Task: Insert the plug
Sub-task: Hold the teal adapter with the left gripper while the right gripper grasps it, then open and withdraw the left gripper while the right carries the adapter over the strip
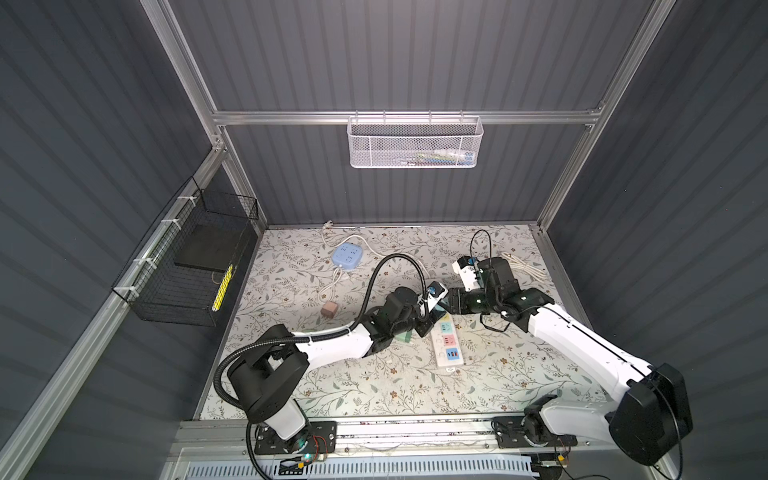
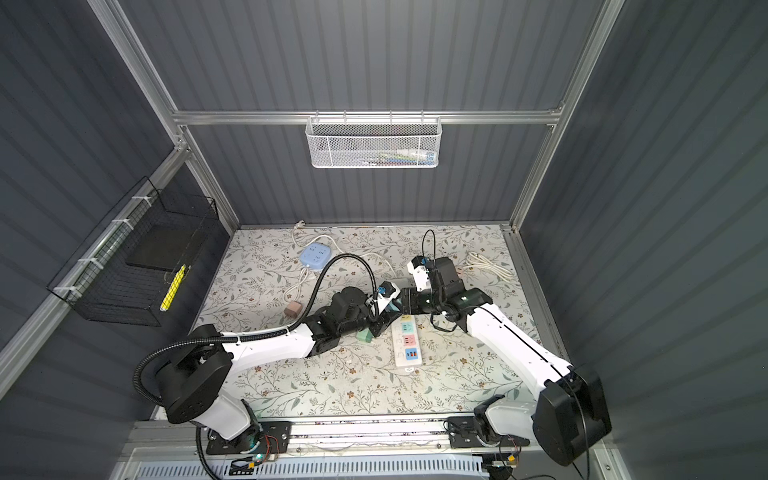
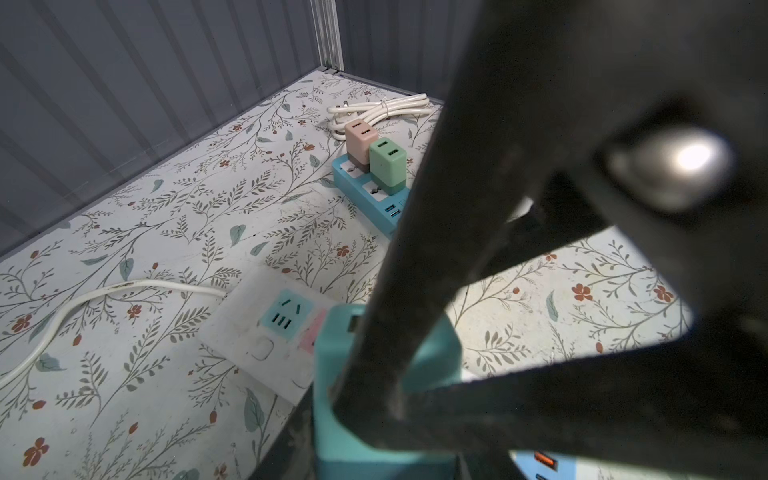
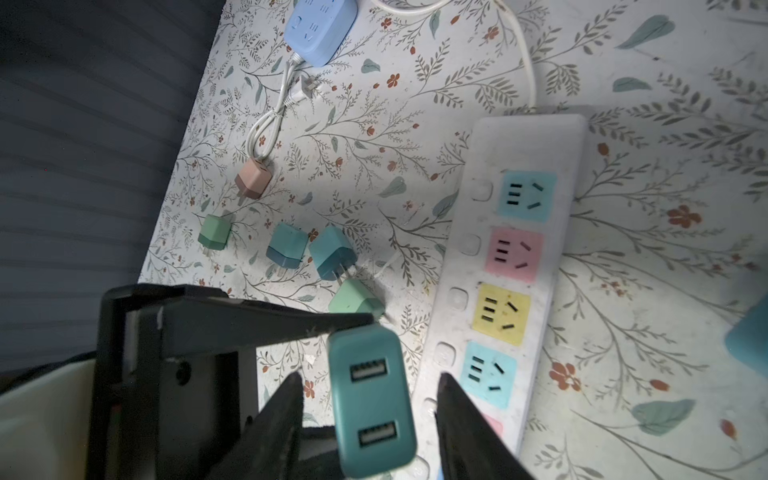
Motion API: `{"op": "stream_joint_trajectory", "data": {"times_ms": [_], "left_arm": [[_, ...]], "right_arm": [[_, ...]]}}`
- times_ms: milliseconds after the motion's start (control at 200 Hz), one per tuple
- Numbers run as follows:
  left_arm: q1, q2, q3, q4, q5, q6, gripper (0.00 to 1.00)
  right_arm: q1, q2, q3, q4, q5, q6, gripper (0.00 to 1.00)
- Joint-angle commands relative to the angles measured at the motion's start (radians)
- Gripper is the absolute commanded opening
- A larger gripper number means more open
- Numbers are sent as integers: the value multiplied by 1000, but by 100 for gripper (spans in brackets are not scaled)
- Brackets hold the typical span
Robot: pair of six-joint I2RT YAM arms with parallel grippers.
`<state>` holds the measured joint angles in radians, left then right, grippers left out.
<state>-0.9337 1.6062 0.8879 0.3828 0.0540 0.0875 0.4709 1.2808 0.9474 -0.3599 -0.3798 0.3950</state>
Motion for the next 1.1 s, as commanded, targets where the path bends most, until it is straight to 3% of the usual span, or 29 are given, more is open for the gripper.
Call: {"op": "stream_joint_trajectory", "data": {"times_ms": [0,345,435,545,725,800,871,1021,1096], "left_arm": [[-2,6,18,17,15,21,17],[-2,15,20,33,-6,25,20],[-3,14,21,34,-21,20,32],[-3,12,20,31,-59,10,60],[-2,-60,13,-34,-143,-30,66],[-2,-146,-15,-76,-198,-77,67],[-1,-235,-91,-46,-302,-131,72],[1,-344,-226,-38,-706,-359,87],[20,-356,-246,-139,-841,-508,95]], "right_arm": [[-3,22,-1,43,-53,9,45],[-3,16,-56,99,-85,44,24],[-3,12,-63,106,-92,45,22],[-3,14,-64,112,-76,48,21],[-3,20,-35,82,34,22,20],[-3,34,-15,71,157,6,20],[-2,63,-2,80,236,-9,20],[-1,156,37,129,330,-58,19],[0,198,57,167,372,-85,19]]}}
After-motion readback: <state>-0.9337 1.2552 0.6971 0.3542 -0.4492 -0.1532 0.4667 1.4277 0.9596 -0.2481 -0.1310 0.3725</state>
